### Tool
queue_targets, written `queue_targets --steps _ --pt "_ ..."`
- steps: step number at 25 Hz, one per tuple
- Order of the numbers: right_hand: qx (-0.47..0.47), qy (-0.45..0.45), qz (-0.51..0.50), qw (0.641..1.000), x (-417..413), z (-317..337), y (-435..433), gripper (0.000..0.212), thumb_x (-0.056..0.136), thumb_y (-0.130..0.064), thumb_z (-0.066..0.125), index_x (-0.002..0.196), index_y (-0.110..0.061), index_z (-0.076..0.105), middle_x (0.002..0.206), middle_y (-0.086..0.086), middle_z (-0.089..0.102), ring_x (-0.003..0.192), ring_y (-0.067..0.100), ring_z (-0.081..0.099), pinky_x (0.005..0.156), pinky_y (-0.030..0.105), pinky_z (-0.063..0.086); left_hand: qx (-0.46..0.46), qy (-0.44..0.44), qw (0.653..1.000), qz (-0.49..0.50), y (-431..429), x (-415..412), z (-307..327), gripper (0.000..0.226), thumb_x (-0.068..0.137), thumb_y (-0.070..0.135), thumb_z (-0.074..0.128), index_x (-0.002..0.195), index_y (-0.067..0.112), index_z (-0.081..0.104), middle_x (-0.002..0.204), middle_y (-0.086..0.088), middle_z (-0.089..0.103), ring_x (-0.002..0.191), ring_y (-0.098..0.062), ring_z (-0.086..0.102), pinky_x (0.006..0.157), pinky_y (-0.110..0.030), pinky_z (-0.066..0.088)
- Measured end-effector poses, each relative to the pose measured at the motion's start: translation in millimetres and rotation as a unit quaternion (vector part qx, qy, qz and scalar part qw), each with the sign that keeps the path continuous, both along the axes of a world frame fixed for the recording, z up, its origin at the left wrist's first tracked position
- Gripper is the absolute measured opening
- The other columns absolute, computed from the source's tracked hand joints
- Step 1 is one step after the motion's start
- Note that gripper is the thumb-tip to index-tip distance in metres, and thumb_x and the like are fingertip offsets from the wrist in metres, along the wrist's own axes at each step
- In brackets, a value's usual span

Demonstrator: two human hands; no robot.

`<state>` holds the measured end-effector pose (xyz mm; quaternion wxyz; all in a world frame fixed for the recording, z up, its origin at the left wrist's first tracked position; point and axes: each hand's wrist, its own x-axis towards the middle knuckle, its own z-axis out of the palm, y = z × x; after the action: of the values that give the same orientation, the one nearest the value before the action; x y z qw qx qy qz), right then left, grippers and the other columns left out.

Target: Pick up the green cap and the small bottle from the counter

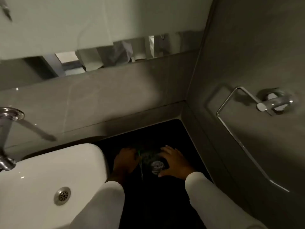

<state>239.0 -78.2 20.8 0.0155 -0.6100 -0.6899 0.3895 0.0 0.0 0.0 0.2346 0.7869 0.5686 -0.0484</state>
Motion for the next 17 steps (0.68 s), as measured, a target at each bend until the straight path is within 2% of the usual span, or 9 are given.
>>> queue_targets --steps 3,5,8,10,13,16,17 --pt "-0.005 0.058 -0.036 0.998 -2 -15 3 0.072 0.076 -0.048 0.084 0.139 -0.025 0.061 0.166 -0.005 0.033 0.154 0.031 0.030 0.127 0.049 0.026 -0.039 0.027 0.995 0.086 3 17 -23 0.045 0.092 0.049 0.059 0.126 0.019 0.061 0.125 -0.012 0.065 0.115 -0.034 0.060 0.090 -0.046 0.056" --pt "0.010 0.075 -0.055 0.996 -4 -24 3 0.059 0.078 -0.046 0.083 0.131 -0.026 0.067 0.163 -0.007 0.038 0.150 0.031 0.037 0.125 0.048 0.029 -0.063 0.039 0.991 0.114 1 26 -33 0.048 0.093 0.049 0.058 0.130 0.018 0.060 0.129 -0.014 0.063 0.117 -0.036 0.060 0.093 -0.049 0.054" --pt "0.022 0.096 -0.075 0.992 -4 -33 5 0.055 0.080 -0.045 0.081 0.129 -0.024 0.069 0.162 -0.005 0.042 0.152 0.028 0.037 0.127 0.047 0.027 -0.074 0.053 0.988 0.126 3 29 -46 0.048 0.094 0.046 0.060 0.130 0.015 0.062 0.129 -0.016 0.064 0.118 -0.036 0.061 0.096 -0.049 0.053" --pt "0.039 0.099 -0.070 0.992 -4 -35 10 0.052 0.081 -0.044 0.081 0.127 -0.021 0.071 0.164 -0.003 0.041 0.158 0.025 0.027 0.128 0.051 0.022 -0.082 0.039 0.984 0.152 4 29 -45 0.046 0.092 0.044 0.064 0.128 0.014 0.065 0.127 -0.016 0.066 0.116 -0.036 0.063 0.095 -0.046 0.054" --pt "0.056 0.083 -0.039 0.994 -2 -32 24 0.048 0.079 -0.046 0.083 0.118 -0.018 0.076 0.171 -0.005 0.029 0.164 0.022 0.006 0.130 0.055 0.007 -0.046 -0.063 0.972 0.221 14 23 -23 0.035 0.089 0.040 0.069 0.116 0.017 0.071 0.114 -0.012 0.073 0.107 -0.034 0.067 0.088 -0.040 0.056" --pt "0.049 0.054 -0.026 0.997 -1 -28 38 0.045 0.075 -0.051 0.083 0.108 -0.020 0.080 0.175 -0.009 0.011 0.163 0.024 -0.011 0.129 0.056 -0.004 0.085 -0.235 0.931 0.267 33 14 18 0.024 0.081 0.043 0.079 0.096 0.025 0.072 0.084 0.012 0.074 0.090 -0.013 0.072 0.075 -0.021 0.051" --pt "0.042 0.043 -0.027 0.998 -1 -26 41 0.045 0.074 -0.052 0.084 0.106 -0.021 0.080 0.176 -0.010 0.007 0.163 0.025 -0.014 0.129 0.057 -0.006 0.127 -0.295 0.911 0.258 36 13 33 0.024 0.079 0.045 0.080 0.094 0.029 0.072 0.083 0.018 0.072 0.088 -0.005 0.070 0.074 -0.014 0.049"
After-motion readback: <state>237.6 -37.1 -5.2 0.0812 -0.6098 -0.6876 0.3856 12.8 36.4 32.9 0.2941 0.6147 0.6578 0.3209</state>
